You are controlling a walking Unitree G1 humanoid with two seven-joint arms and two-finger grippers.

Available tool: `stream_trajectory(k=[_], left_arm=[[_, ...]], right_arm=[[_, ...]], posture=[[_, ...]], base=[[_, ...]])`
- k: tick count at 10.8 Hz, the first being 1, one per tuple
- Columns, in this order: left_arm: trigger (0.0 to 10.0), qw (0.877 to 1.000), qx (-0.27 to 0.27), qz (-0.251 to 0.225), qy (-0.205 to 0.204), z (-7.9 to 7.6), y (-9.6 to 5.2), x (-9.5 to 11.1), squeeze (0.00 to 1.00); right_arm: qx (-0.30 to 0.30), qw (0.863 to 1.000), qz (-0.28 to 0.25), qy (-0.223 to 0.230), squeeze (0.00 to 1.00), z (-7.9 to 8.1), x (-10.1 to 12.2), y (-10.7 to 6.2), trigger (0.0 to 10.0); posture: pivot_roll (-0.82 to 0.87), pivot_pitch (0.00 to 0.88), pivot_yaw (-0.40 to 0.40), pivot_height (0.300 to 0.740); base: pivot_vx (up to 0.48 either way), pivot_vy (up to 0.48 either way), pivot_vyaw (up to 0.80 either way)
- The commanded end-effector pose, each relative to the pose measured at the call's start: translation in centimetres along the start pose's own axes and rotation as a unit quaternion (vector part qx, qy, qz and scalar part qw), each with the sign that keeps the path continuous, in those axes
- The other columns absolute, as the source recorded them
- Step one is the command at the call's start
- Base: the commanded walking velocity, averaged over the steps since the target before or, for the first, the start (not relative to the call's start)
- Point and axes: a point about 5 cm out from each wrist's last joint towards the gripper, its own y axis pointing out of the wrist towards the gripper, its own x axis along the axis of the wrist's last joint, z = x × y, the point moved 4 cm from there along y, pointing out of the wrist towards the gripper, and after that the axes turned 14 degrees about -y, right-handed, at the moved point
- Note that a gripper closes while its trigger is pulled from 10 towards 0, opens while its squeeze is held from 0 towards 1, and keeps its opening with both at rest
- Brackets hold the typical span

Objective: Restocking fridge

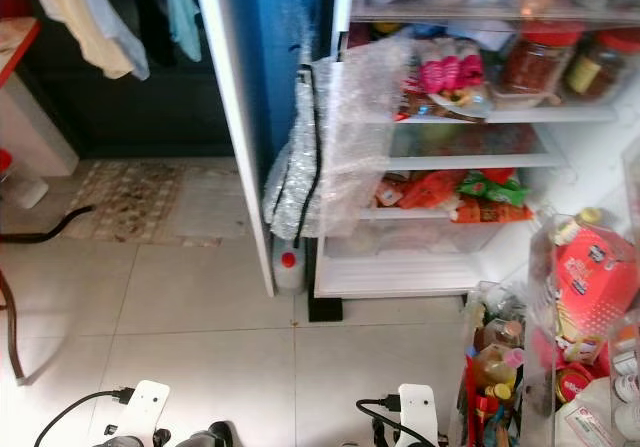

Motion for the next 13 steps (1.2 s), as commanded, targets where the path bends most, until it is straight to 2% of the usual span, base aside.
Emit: stream_trajectory(k=[1, 13], left_arm=[[10.0, 1.0, 0.002, 0.019, 0.007, 0.2, -0.12, -1.21, 0.0], [10.0, 1.0, 0.004, 0.017, 0.006, 0.19, -0.08, -0.96, 0.0]], right_arm=[[0.002, 1.0, 0.019, 0.004, 0.0, 0.21, -1.26, -0.23, 10.0], [-0.01, 1.0, 0.02, 0.002, 0.0, -0.22, -1.1, -0.19, 10.0]], posture=[[-0.16, 0.17, -0.043, 0.74], [-0.16, 0.186, -0.051, 0.74]], base=[[0.0, 0.0, 0.0], [0.0, -0.282, 0.0]])
